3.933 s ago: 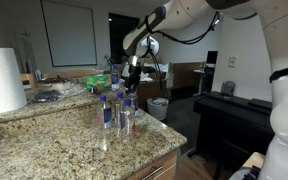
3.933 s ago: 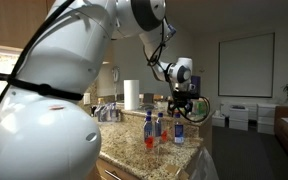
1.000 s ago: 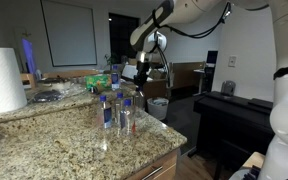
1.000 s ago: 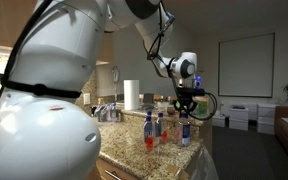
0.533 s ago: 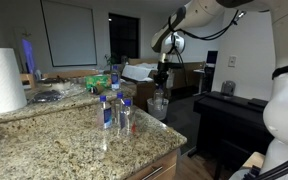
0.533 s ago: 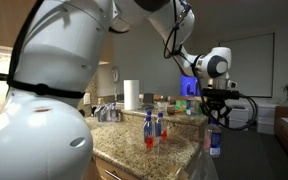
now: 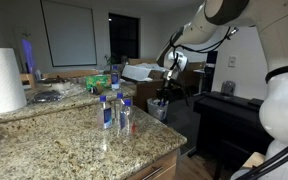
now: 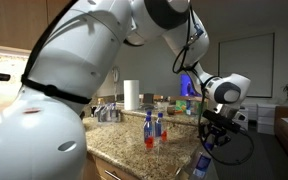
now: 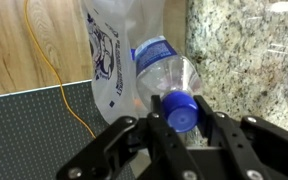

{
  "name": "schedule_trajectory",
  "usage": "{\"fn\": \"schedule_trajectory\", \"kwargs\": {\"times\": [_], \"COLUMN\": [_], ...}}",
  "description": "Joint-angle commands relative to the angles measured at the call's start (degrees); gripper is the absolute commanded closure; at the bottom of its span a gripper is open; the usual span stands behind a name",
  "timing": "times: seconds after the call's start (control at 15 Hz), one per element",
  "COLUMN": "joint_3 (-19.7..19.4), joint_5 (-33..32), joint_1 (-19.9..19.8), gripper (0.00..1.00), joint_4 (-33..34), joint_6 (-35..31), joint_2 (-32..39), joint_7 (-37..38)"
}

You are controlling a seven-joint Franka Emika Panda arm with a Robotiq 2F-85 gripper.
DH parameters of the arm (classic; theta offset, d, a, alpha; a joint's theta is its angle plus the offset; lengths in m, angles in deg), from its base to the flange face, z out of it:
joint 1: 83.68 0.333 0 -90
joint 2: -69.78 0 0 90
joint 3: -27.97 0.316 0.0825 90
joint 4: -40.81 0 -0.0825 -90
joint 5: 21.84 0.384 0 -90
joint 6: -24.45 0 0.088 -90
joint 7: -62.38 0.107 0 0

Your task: Put the bottles on the counter in the plastic on the side of the counter

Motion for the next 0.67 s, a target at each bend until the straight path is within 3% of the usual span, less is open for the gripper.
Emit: {"fn": "schedule_trajectory", "kwargs": {"times": [0.0,0.6], "joint_3": [1.6,0.8], "joint_5": [3.7,5.6], "joint_1": [-1.9,-3.3], "gripper": [0.9,0.9], "joint_4": [1.1,0.4], "joint_6": [1.5,0.2], "joint_2": [2.9,5.6], "joint_7": [3.0,7.9]}}
